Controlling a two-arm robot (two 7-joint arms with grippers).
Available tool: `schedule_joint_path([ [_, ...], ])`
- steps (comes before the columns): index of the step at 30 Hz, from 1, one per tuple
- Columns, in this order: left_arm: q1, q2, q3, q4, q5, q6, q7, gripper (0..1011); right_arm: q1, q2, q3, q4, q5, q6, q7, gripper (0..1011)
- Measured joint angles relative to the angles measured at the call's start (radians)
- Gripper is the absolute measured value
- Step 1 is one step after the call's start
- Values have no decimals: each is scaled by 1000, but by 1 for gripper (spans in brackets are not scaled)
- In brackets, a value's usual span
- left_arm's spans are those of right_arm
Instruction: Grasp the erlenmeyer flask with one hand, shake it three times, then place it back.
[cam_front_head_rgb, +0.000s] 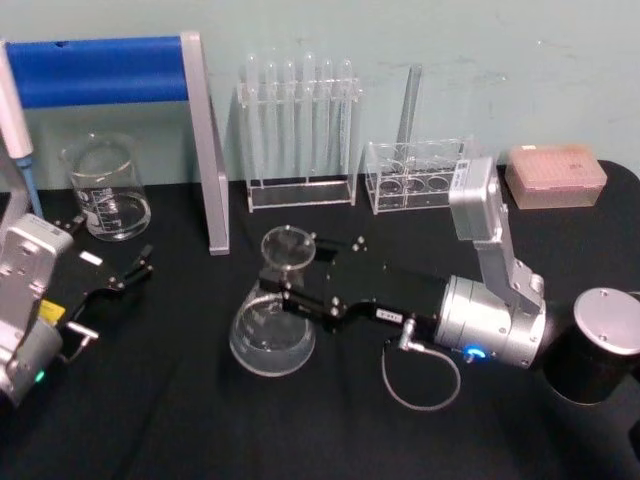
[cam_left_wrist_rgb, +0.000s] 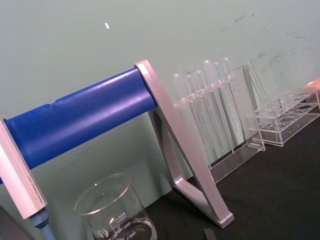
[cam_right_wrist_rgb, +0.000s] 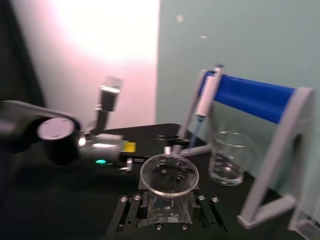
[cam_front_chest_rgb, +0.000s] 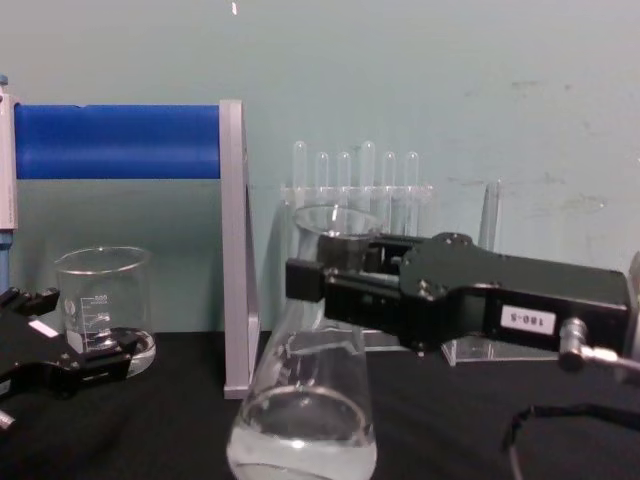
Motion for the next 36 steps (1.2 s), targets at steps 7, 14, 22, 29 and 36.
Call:
schedule_joint_path([
  [7,0,0,0,0,0,0,0,1001,19,31,-34,0,35,-8,79,449],
  [14,0,0,0,0,0,0,0,1001,33,53,-59,0,53,-18,119,449],
  [22,0,0,0,0,0,0,0,1001,47,70,-81,5,65,-29,137,449],
  [29,0,0,0,0,0,0,0,1001,49,65,-82,6,58,-29,58,449],
  [36,0,0,0,0,0,0,0,1001,36,20,-42,16,-4,3,-167,449],
])
